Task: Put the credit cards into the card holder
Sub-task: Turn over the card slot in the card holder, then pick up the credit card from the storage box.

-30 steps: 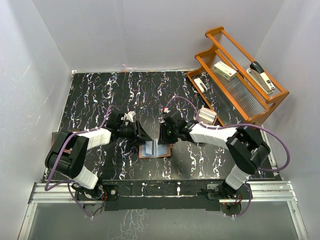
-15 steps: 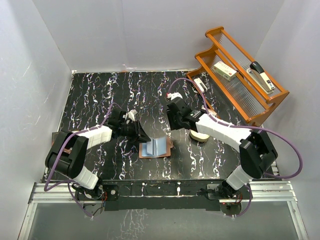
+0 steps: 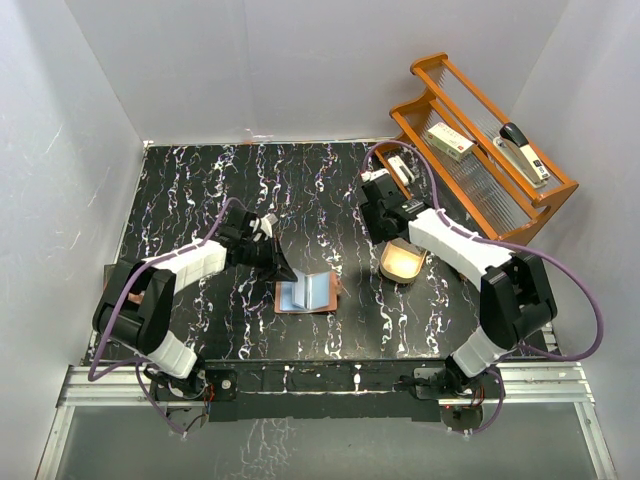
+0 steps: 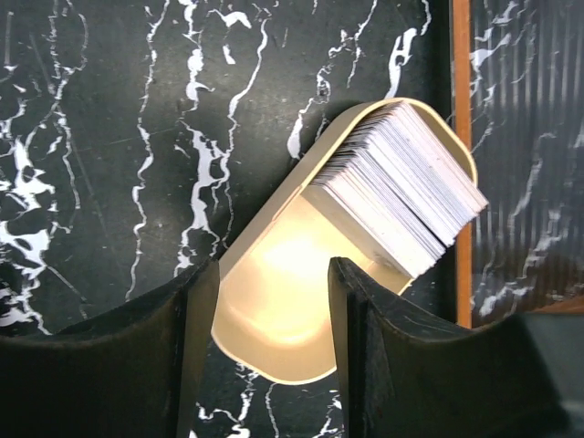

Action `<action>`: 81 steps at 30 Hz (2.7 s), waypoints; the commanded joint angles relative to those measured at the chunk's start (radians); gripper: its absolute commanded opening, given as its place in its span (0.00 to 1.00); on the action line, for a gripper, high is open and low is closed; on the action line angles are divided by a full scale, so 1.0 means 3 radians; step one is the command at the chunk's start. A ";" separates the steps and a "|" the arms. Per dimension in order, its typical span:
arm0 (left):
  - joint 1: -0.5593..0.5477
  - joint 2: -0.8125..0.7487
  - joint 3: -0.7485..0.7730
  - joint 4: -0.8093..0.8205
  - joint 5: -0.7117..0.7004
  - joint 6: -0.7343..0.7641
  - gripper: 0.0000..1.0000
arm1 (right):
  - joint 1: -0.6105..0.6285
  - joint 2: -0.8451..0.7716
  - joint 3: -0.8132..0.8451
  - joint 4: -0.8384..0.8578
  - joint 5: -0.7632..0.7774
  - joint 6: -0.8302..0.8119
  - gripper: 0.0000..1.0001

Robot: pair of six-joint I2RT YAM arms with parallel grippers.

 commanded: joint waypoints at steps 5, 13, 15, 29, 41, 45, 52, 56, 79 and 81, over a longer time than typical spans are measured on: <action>-0.0015 0.0053 0.0347 -0.0856 0.0025 0.0501 0.00 | 0.0000 0.0035 0.0067 0.0064 0.0368 -0.0508 0.53; -0.0016 0.0189 0.0509 -0.1083 0.0083 0.0713 0.01 | -0.0019 0.0015 -0.0239 0.0514 0.0415 -0.1091 0.53; -0.0015 0.0185 0.0503 -0.1033 0.0165 0.0678 0.15 | -0.0055 0.0099 -0.0154 0.0514 0.0388 -0.1122 0.53; -0.0029 0.0008 0.0224 -0.0403 0.0515 0.0197 0.38 | -0.0186 0.0114 -0.0397 0.0764 0.0335 -0.1514 0.55; -0.0185 -0.0045 -0.0010 0.0257 0.0604 -0.0269 0.42 | -0.0205 0.0047 -0.0546 0.0895 0.0506 -0.1652 0.56; -0.0210 -0.0032 -0.0027 0.0323 0.0571 -0.0309 0.43 | -0.0210 0.0002 -0.0608 0.0952 0.0505 -0.1714 0.54; -0.0237 0.0083 -0.0064 0.0602 0.0560 -0.0531 0.43 | -0.0212 0.0018 -0.0617 0.0933 0.0495 -0.1740 0.53; -0.0300 0.0202 0.0018 0.0670 0.0506 -0.0540 0.43 | -0.0209 0.0032 -0.0606 0.0925 0.0542 -0.1785 0.52; -0.0401 -0.0192 0.0313 -0.0608 -0.0416 0.0277 0.51 | -0.0224 0.0092 -0.0491 0.0998 0.0488 -0.1995 0.46; -0.0402 -0.0211 0.0318 -0.0672 -0.0467 0.0315 0.51 | -0.0233 0.0072 -0.0541 0.1039 0.0463 -0.2015 0.45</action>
